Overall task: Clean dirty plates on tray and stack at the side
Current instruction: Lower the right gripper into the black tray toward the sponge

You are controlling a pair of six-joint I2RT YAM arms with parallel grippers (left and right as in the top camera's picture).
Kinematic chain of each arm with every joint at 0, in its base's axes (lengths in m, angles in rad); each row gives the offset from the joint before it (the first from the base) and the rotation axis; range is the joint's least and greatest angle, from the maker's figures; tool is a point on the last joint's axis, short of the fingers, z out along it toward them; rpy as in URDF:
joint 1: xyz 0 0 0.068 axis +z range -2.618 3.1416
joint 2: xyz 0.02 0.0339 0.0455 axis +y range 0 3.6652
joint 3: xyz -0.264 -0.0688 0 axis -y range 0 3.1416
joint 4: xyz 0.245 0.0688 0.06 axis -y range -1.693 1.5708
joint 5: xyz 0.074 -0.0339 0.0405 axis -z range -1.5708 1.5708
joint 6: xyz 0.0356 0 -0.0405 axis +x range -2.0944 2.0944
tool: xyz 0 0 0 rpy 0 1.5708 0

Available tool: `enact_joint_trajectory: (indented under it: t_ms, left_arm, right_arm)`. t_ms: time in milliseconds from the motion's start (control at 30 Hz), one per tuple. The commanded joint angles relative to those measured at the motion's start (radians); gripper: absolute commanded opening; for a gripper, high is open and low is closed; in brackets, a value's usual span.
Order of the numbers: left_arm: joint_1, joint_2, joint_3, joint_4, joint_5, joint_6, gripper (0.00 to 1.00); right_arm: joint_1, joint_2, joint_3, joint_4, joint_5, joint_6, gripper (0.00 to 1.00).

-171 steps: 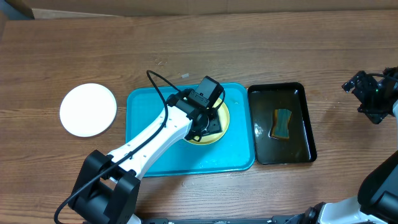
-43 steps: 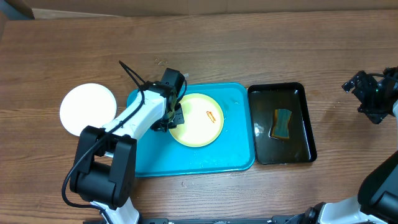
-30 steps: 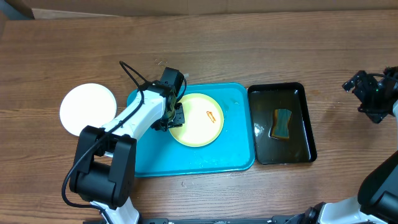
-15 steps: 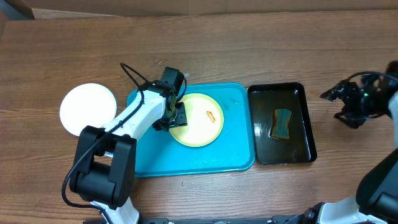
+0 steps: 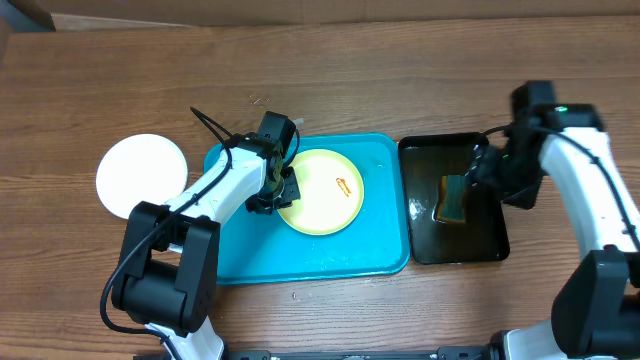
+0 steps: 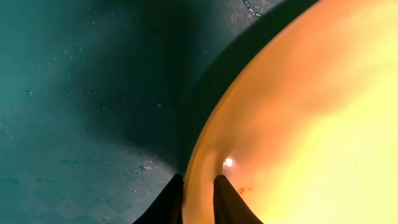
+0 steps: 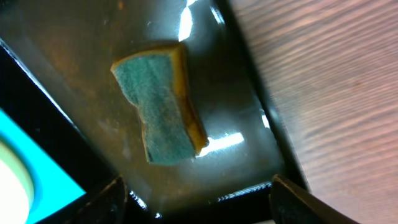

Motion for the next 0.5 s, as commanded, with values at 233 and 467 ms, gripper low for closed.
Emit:
enact_joint_trajectory:
  t_ms: [233, 467]
  left_arm:
    - [0.005, 0.020, -0.011, 0.006, 0.001, -0.010, 0.15]
    - [0.005, 0.020, -0.011, 0.005, 0.001, -0.009, 0.17]
  right_arm:
    - [0.151, -0.027, -0.223, 0.257, 0.074, 0.046, 0.81]
    - [0.153, -0.027, -0.346, 0.422, 0.095, 0.045, 0.78]
